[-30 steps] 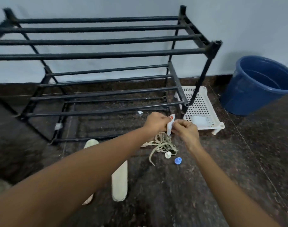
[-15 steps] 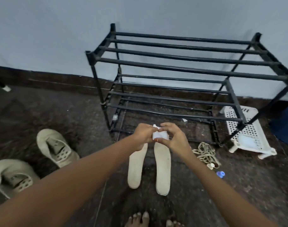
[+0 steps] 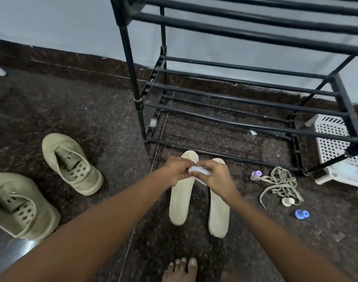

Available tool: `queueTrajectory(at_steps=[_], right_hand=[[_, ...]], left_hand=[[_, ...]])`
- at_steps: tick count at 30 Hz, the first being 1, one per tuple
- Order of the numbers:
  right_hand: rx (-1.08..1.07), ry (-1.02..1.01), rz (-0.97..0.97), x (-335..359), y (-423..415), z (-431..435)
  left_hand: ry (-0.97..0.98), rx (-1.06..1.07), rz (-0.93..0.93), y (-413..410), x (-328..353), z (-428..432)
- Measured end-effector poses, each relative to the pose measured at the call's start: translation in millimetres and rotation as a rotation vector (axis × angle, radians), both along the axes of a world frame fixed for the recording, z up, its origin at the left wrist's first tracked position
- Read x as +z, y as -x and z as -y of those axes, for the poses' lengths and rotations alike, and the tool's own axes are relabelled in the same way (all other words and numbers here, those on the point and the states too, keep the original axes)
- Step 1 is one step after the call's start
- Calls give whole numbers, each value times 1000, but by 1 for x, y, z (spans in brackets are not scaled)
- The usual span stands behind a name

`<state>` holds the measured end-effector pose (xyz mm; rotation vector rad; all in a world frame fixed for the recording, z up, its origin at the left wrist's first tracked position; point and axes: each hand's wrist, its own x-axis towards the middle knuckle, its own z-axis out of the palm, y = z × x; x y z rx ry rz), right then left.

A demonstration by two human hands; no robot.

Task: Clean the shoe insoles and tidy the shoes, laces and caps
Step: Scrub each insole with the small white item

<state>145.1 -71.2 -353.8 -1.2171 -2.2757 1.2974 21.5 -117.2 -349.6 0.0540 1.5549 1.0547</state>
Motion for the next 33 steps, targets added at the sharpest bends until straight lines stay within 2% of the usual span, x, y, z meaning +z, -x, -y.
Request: queueTrajectory(at_steps=[5,8,10,14,16,23,30,33], right_hand=[[66,-41,-5,-20,2,4],[12,-12,-10,-29,5,4],[-69,22,8,-37,7,1],[-270,153,0,-54,12,-9],[-355,216,6,-62,15,-13],[-488,362,-6,-85,22,-14],[-531,444,-45,-92,25,-13],[-535,469,-60,-89,22,-14]], left_hand=[[28,82,-7,-2,-24,-4],[53,93,-78,1,-38,-5],[81,79,-197,5,-47,-5],[174,-62,-610,12,-56,-1],[200,-115,-672,14,-60,0],[258,-218,-698,7,-76,-6],[218,-121,-672,9,-83,-8],[191,-60,-602,11,-83,-3]])
